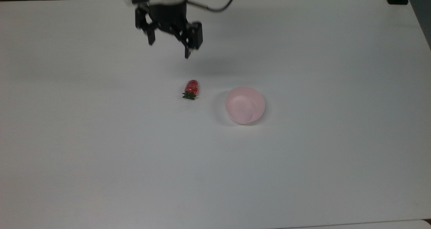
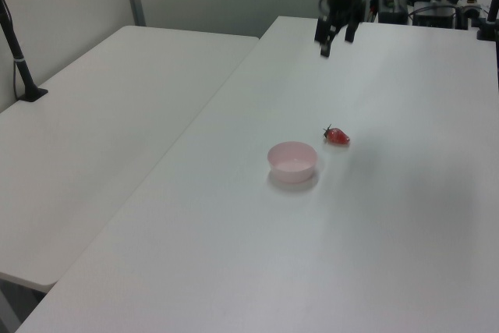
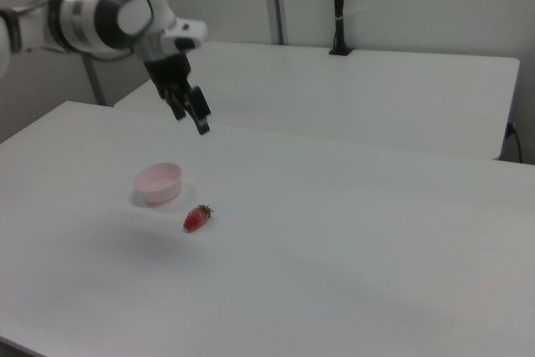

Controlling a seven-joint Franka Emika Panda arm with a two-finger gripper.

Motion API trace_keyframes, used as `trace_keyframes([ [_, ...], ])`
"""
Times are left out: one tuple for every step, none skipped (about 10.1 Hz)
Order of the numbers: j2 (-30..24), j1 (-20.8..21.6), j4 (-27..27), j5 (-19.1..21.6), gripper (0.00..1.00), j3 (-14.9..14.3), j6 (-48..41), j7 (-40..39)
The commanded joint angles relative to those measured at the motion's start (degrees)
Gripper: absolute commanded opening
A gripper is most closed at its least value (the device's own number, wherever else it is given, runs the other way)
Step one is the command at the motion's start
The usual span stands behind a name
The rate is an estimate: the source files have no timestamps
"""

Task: Pick up strawberry from bowl
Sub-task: 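Open the gripper to release the strawberry and raise it away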

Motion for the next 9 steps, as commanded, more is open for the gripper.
trace_keyframes([
  [-9.4, 0.8, -2.0, 3.7, 1.0, -1.9, -7.4, -2.7],
  [-10.3, 3.5, -2.1, 3.9, 1.0, -4.2, -8.9, -4.0],
  [-11.6, 7.1, -2.4, 3.8, 1.0, -7.8, -9.8, -4.1],
  [-12.6, 9.4, -2.4, 3.9, 1.0, -11.8, -10.1, -7.0],
  [-12.9, 9.6, -2.1, 3.9, 1.0, -13.4, -10.7, -14.9],
  [-12.8, 8.9, -1.5, 3.8, 1.0, -13.8, -12.1, -22.3],
  [-12.9, 7.9, 0.0, 3.9, 1.0, -14.5, -14.0, -25.5],
  [-12.5, 7.7, 1.8, 3.9, 1.0, -15.0, -15.4, -25.6],
  [-12.4, 7.7, 2.1, 4.3, 1.0, -15.0, -15.4, -25.7],
])
